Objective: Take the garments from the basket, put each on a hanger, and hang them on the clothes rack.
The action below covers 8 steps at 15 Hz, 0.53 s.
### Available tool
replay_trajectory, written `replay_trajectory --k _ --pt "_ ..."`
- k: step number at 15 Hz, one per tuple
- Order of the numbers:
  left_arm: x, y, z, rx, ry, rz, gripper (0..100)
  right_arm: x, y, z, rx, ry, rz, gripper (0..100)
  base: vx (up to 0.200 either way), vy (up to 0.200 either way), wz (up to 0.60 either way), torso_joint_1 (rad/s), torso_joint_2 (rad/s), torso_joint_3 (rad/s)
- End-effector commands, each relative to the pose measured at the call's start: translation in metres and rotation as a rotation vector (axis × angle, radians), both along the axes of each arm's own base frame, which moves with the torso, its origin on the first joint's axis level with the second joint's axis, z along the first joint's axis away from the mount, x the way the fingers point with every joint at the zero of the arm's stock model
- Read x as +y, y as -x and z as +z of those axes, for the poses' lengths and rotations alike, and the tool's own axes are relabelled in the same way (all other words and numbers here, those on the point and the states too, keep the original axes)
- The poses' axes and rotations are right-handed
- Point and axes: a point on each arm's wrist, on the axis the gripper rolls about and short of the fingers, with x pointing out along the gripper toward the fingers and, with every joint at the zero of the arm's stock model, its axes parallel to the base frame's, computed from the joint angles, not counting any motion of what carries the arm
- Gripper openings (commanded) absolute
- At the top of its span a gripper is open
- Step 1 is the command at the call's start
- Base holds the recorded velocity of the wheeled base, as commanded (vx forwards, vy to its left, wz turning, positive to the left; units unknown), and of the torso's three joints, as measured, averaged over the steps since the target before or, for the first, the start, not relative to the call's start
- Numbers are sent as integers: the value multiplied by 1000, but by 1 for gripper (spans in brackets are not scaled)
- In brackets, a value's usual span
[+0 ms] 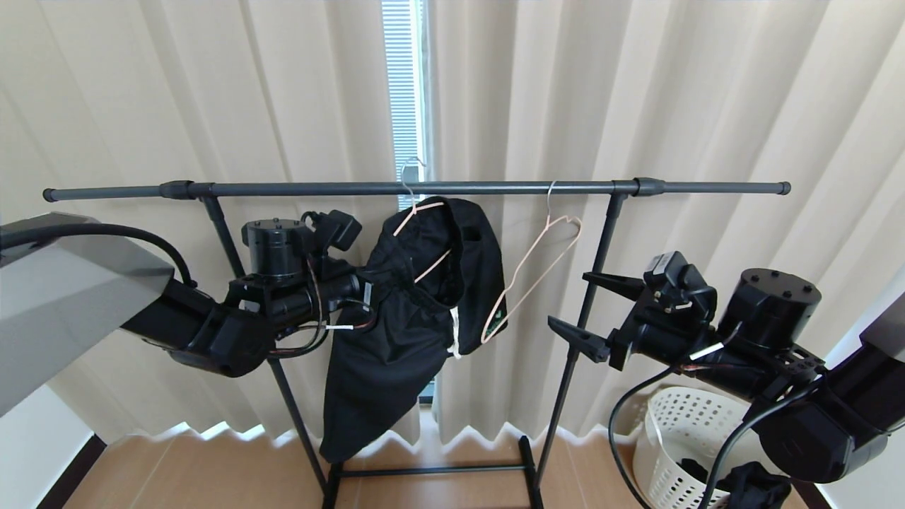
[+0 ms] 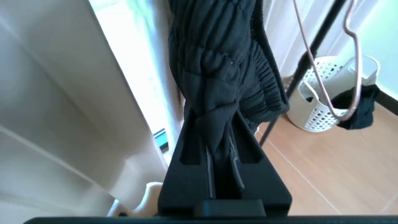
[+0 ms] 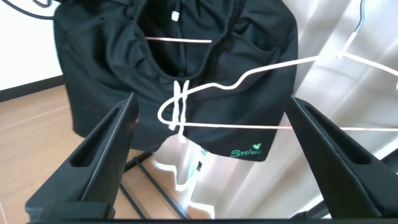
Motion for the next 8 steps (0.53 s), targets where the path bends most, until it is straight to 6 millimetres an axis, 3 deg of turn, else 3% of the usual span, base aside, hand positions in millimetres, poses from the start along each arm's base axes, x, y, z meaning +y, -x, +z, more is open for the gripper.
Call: replay_trajectory --k 1,8 --pt "-8 -16 -16 21 4 11 0 0 0 0 0 0 1 100 0 0 0 0 0 0" --pt "-13 -33 -32 43 30 40 0 0 0 -1 3 1 1 100 0 0 0 0 0 0"
